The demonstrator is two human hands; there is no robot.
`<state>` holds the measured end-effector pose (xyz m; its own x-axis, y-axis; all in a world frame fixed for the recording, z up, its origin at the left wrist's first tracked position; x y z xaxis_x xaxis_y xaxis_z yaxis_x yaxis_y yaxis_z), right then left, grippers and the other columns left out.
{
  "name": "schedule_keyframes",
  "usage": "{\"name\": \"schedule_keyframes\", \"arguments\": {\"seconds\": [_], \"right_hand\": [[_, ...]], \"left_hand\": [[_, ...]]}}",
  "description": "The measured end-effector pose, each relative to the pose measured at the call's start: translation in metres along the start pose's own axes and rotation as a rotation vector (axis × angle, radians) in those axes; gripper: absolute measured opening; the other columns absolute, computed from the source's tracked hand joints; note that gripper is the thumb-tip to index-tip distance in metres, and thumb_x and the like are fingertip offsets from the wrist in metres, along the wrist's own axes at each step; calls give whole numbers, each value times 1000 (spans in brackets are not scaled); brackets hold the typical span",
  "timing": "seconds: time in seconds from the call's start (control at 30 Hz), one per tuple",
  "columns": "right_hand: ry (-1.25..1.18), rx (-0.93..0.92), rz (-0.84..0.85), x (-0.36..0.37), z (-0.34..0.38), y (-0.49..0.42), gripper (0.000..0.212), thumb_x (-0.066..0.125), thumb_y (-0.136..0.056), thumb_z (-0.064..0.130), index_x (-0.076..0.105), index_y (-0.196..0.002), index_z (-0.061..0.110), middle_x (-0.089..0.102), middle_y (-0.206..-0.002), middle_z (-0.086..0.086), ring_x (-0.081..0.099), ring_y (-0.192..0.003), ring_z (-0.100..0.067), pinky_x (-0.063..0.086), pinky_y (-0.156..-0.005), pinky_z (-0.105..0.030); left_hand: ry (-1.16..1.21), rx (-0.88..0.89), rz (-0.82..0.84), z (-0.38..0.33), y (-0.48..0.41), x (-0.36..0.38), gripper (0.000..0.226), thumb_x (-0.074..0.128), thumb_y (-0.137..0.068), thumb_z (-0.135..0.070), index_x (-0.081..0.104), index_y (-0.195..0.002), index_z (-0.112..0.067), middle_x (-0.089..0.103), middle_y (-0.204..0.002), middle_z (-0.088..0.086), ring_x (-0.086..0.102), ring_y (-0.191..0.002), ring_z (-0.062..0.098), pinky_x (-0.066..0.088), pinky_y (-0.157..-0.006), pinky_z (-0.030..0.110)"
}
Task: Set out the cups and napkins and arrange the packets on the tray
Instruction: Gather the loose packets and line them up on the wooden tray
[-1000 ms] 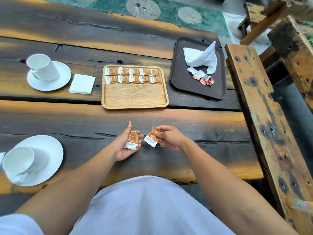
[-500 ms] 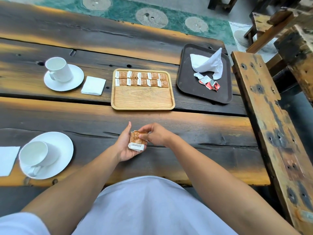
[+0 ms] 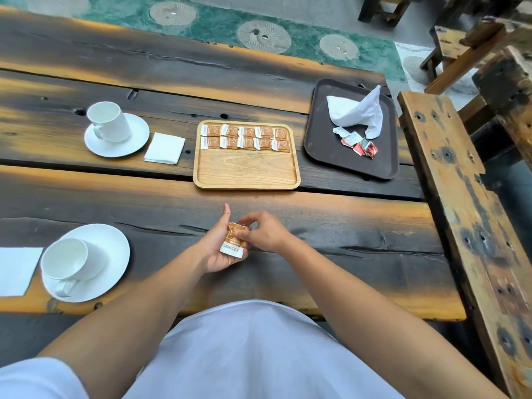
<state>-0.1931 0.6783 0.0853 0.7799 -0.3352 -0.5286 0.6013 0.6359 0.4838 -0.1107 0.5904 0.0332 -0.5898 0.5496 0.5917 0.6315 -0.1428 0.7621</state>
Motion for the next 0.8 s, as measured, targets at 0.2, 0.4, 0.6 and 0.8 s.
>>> {"name": "schedule_keyframes", "arguments": {"seconds": [0.2,0.4,0.6,0.8], "right_hand": [[-291,92,130,2,-6,1,32,66,-92,7,62,-123,3,68,-105,-5,67,-81,-13,56,-68,-20],[-415,146,112,3,-13,-9,28,65,-91,3,62,-119,2,66,-93,-1,66,-92,-22,58,-90,-43],[-545,253,22,6,-23,-17,27,64,-92,3,62,-118,1,65,-103,-13,66,-86,-23,58,-70,-34],[-630,283,34,11,-26,-31,24,62,-93,0,61,-117,-5,66,-92,-9,66,-80,-24,58,-62,-34]], "left_hand": [[-75,-26,15,2,-1,1,75,55,-76,-77,60,-98,-6,62,-72,13,61,-61,19,56,-56,29],[-62,30,-22,-2,-6,3,63,54,-85,-67,69,-101,-8,70,-85,17,70,-78,24,60,-74,37],[-81,31,-58,-8,0,-4,56,50,-96,-48,58,-125,-1,69,-105,25,70,-95,35,59,-83,43],[-64,41,-67,-17,6,-14,40,46,-99,-18,54,-131,5,62,-125,29,63,-115,40,54,-95,44]]}}
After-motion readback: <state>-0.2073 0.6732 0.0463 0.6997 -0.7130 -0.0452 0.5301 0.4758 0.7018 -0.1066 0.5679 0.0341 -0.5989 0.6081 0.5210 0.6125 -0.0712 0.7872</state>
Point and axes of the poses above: each hand's wrist, its own y-axis away from the middle knuckle, its own x-axis out of the palm, z = x × y, the point moved 3 cm from there along -y, towards the middle knuckle
